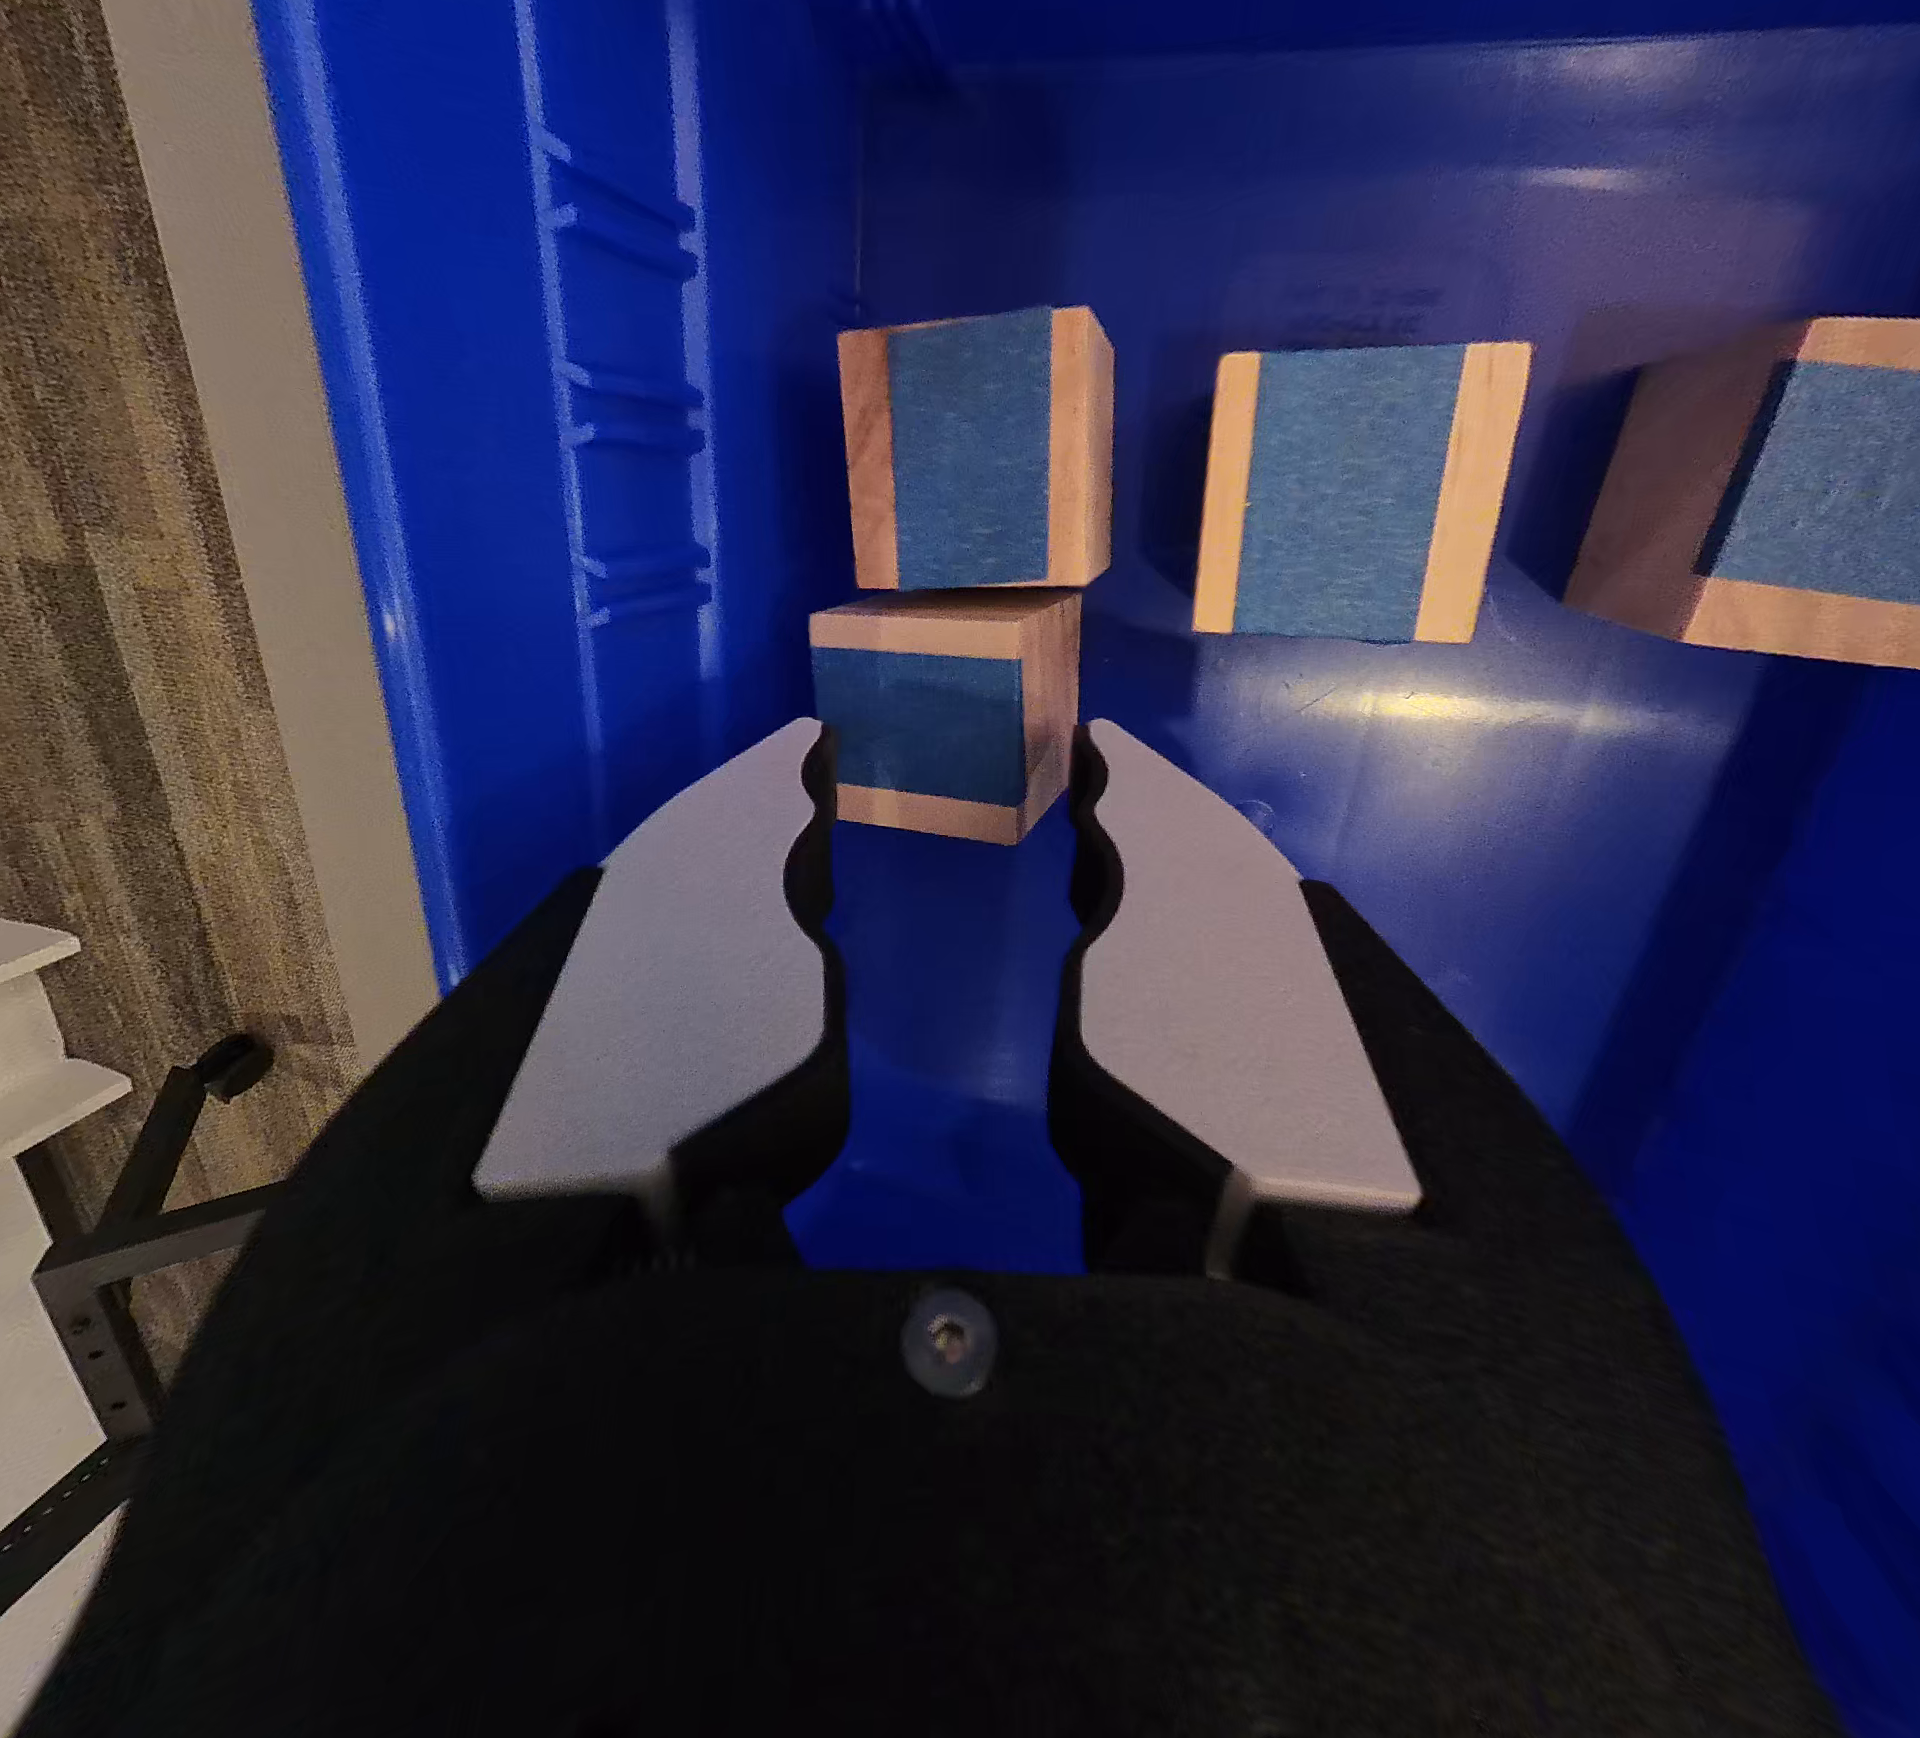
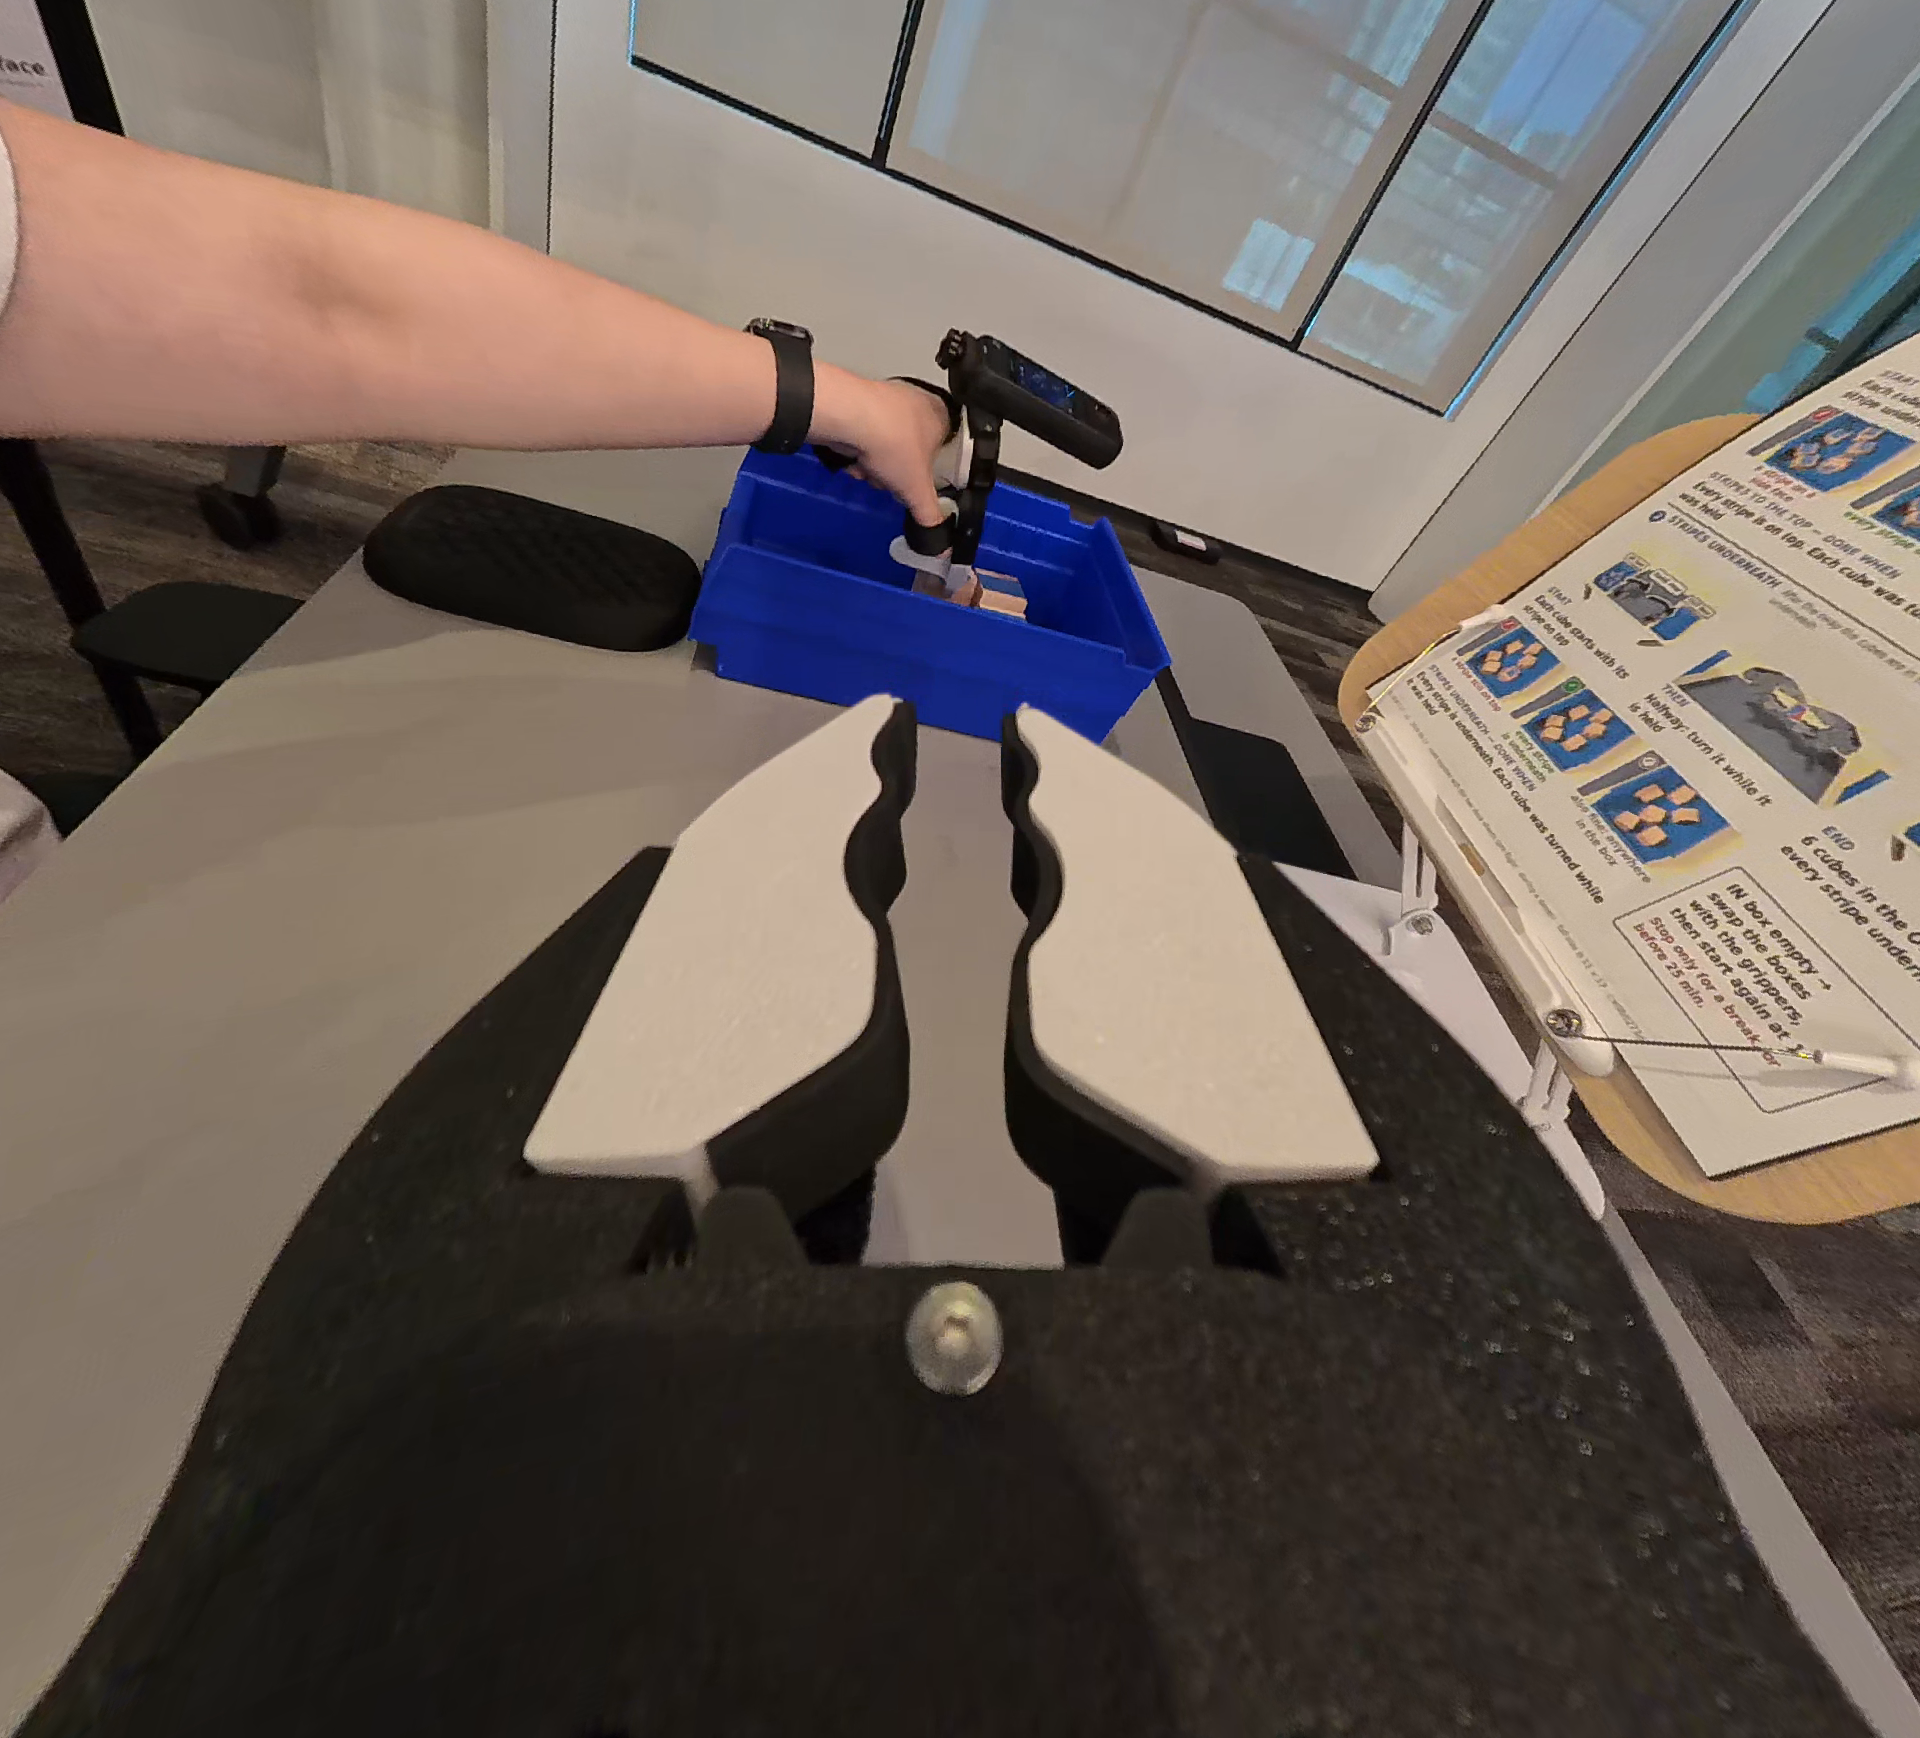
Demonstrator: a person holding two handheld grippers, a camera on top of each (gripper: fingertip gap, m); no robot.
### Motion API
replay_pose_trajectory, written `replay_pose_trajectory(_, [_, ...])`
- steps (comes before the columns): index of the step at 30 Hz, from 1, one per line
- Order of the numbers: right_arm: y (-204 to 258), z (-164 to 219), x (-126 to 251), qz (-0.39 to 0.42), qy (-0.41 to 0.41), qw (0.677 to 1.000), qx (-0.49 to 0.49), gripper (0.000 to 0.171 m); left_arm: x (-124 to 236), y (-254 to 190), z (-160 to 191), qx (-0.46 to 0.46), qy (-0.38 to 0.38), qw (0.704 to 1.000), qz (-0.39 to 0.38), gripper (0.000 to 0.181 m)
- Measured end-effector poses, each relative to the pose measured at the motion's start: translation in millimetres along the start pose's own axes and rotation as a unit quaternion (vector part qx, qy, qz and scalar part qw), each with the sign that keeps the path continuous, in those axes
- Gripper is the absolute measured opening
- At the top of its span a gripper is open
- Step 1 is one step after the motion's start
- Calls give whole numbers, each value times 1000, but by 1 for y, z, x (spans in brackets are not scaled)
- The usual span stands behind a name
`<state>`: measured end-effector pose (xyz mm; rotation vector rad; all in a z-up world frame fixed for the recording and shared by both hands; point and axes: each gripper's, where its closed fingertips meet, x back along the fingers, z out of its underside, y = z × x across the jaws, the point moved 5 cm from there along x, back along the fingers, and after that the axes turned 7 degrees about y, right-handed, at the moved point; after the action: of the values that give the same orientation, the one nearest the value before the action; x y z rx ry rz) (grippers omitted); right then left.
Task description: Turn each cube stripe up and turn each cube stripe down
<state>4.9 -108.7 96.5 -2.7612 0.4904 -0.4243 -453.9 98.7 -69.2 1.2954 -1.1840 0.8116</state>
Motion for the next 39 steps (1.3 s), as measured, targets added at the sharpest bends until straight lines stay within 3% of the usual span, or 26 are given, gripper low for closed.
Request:
replay_pose_trajectory(3, [0, 3, -3, 0, 9, 1000, 1, 16, 1, 2, 0, 3, 3, 1000, 9, 38])
replay_pose_trajectory(9, [0, 10, -8, -8, 30, 1000, -4, 16, -4, 3, 2, 8, 19, 999, 25, 47])
replay_pose_trajectory(15, [0, 16, -14, -9, 43, 999, -3, 16, -19, 3, 1, 20, 22, 998, 53, 46])
replay_pose_trajectory(27, [0, 29, -24, -14, 80, 997, -4, 16, -14, 0, 9, 13, 21, 994, 107, 46])
replay_pose_trajectory(34, [-3, 35, -27, 3, 98, 995, -1, 17, 26, -9, 24, -22, -56, 984, 169, 46])
replay_pose_trajectory(39, [-7, 29, -36, 39, 81, 996, 8, 22, 97, -43, 34, -52, -176, 927, 328, 46])
